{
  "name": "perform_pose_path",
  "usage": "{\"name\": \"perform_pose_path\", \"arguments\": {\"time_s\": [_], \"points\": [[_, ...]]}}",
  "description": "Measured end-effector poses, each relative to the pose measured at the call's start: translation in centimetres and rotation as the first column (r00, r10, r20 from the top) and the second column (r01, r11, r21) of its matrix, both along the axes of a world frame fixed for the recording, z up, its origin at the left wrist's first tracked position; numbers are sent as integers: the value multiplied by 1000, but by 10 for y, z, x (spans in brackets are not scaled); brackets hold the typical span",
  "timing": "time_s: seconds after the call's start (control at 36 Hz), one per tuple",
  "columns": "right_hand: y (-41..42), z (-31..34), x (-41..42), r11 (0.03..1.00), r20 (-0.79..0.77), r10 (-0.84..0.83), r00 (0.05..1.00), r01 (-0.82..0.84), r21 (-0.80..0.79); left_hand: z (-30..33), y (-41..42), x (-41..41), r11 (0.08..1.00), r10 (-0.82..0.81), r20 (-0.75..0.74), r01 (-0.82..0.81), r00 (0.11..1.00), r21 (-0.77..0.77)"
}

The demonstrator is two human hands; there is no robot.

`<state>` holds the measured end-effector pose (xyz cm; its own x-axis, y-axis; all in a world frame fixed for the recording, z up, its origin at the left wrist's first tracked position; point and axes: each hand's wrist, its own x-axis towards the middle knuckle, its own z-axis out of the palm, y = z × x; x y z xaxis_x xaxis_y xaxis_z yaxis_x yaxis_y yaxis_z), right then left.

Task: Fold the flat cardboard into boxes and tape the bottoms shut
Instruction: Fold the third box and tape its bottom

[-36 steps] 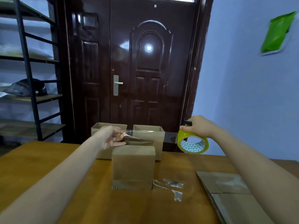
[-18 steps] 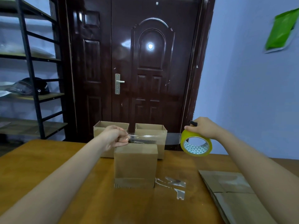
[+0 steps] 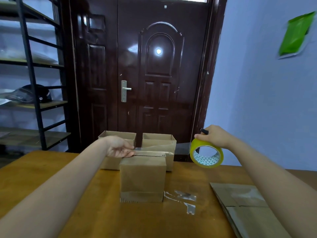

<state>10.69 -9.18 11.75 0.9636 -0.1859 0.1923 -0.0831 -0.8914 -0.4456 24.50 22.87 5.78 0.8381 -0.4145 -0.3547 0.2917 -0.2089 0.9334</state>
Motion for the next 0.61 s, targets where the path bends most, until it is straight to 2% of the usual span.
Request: {"name": "perform_pose_path", "arguments": {"time_s": [0.17, 0.36, 0.61], "points": [[-1, -3, 4, 1000, -8, 11, 1000, -11, 10, -2, 4, 9, 995, -69, -42, 72, 997, 69], [1, -5, 9, 999, 8, 17, 1000, -17, 32, 1, 12, -6, 982, -9, -232, -34, 973, -184], [14, -7, 19, 999, 14, 28, 1000, -28, 19, -11, 24, -13, 932, 42, -267, -134, 963, -338]]}}
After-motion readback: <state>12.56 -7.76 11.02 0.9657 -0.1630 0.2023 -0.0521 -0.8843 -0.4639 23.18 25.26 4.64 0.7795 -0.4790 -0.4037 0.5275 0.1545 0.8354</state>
